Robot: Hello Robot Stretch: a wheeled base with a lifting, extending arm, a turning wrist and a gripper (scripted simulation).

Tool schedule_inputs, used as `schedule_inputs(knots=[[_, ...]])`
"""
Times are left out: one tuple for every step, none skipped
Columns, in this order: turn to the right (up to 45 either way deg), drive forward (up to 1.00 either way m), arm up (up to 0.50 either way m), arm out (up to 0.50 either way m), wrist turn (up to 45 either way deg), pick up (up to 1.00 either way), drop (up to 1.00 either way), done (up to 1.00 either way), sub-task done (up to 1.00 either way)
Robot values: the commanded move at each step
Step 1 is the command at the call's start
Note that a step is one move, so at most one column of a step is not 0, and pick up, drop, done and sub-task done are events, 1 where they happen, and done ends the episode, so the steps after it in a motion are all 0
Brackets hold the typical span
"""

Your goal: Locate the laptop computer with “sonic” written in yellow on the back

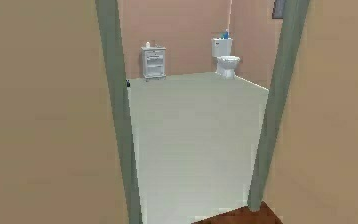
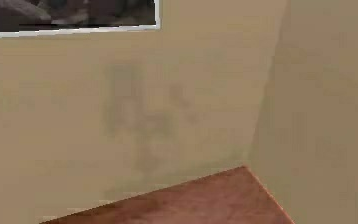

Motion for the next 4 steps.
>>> schedule_inputs(knots=[[0.0,0.45,0.00,0.00,0.0,0.00,0.00,0.00,0.00],[-45.0,0.00,0.00,0.00,0.0,0.00,0.00,0.00,0.00],[-45.0,0.00,0.00,0.00,0.0,0.00,0.00,0.00,0.00],[-12.0,0.00,0.00,0.00,0.0,0.00,0.00,0.00,0.00]])
